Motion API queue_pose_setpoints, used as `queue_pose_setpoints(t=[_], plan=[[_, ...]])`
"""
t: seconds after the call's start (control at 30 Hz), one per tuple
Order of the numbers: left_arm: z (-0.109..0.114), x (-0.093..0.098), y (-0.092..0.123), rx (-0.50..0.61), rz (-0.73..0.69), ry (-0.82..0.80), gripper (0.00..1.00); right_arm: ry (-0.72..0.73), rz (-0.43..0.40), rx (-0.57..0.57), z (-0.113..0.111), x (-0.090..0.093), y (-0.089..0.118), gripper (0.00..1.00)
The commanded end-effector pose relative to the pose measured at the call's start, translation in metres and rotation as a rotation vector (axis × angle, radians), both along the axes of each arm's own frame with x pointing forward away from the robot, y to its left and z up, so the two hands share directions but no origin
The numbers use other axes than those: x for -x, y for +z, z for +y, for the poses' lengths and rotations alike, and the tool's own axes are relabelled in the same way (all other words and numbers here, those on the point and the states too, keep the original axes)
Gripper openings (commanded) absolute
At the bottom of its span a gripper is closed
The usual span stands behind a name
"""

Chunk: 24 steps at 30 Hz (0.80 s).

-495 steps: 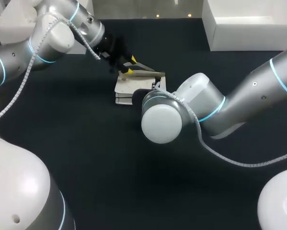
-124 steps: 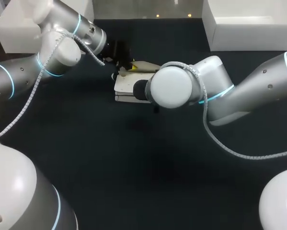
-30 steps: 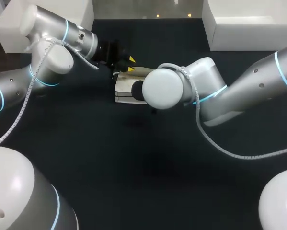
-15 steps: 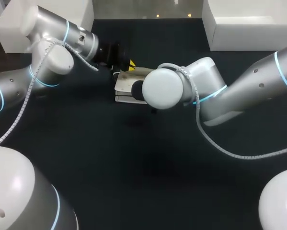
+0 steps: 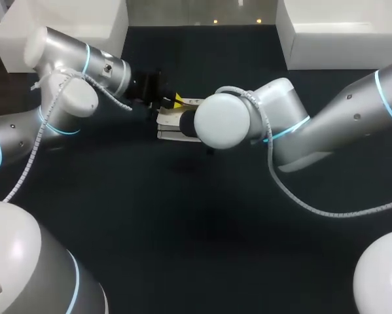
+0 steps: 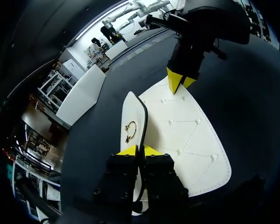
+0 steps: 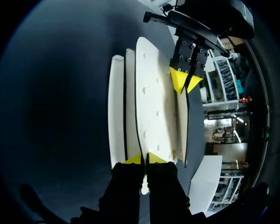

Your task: Pick up the bag, open it, inspect its contents, close it, and place it on the opposite side

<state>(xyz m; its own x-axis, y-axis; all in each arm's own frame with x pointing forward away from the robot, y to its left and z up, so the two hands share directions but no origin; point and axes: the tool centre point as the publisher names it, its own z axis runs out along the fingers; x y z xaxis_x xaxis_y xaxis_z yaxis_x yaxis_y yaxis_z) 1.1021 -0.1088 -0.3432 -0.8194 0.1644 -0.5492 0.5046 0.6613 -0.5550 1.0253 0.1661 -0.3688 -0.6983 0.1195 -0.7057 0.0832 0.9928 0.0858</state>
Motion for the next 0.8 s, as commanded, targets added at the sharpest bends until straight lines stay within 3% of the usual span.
queue_pose_setpoints(t=[0.03, 0.3, 0.57, 0.8], plan=[[0.001, -0.002, -0.002, 0.000, 0.004, -0.005, 0.00, 0.000, -0.003, -0.001, 0.001, -0.001, -0.002, 0.00], [0.001, -0.002, -0.002, 0.000, 0.004, -0.005, 0.00, 0.000, -0.003, -0.001, 0.001, -0.001, -0.002, 0.00], [0.006, 0.006, -0.023, 0.042, -0.015, -0.057, 0.00, 0.000, -0.003, -0.001, 0.001, -0.001, -0.002, 0.00], [0.004, 0.008, -0.027, 0.036, -0.053, -0.064, 0.00, 0.000, -0.003, -0.001, 0.001, -0.001, -0.002, 0.00]])
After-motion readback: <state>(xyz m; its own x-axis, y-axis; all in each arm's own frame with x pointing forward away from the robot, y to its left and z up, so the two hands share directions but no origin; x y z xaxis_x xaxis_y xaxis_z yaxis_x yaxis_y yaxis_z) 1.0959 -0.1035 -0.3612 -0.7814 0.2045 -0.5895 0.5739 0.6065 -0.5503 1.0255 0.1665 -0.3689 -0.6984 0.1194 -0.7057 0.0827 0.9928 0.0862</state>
